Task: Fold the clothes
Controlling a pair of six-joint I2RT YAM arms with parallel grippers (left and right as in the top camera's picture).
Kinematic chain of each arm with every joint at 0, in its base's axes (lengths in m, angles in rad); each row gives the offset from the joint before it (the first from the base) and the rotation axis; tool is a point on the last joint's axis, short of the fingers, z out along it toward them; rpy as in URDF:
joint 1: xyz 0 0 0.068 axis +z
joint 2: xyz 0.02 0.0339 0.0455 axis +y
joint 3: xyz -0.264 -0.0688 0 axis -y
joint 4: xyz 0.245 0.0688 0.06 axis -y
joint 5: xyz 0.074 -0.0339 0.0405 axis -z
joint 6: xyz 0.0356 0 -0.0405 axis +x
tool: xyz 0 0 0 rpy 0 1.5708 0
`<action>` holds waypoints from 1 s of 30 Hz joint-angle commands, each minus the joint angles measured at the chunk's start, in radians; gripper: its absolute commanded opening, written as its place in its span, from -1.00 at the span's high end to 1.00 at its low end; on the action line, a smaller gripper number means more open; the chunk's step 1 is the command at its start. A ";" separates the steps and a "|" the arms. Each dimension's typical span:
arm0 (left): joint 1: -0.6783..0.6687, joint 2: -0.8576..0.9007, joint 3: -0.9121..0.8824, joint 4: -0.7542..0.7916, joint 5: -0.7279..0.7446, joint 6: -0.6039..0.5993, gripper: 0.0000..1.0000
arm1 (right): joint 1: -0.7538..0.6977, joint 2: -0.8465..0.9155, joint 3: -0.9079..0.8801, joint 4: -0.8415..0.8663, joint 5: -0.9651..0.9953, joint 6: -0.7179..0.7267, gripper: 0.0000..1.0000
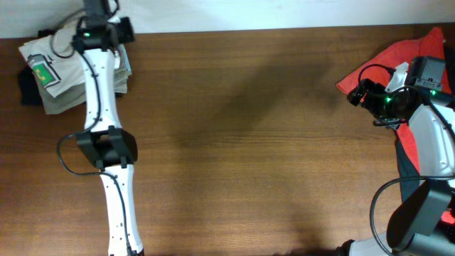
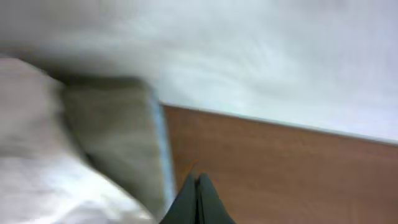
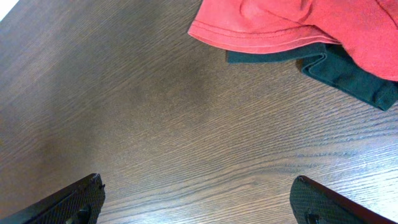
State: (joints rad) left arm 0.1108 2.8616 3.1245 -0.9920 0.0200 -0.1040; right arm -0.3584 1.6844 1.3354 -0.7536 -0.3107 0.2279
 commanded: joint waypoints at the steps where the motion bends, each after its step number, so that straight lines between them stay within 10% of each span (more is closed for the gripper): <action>1: 0.049 -0.057 0.016 -0.038 -0.277 0.015 0.99 | 0.000 -0.011 0.019 0.003 0.006 -0.002 -0.97; 11: 0.230 -0.057 -0.168 -0.164 -0.374 -0.217 0.99 | 0.000 -0.011 0.019 0.003 0.006 -0.002 -0.97; 30: 0.338 -0.226 -0.379 -0.078 -0.330 -0.222 0.99 | 0.000 -0.011 0.019 0.003 0.006 -0.002 -0.97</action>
State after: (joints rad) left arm 0.4572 2.7602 2.7457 -1.1053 -0.2821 -0.3119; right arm -0.3584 1.6844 1.3354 -0.7536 -0.3107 0.2283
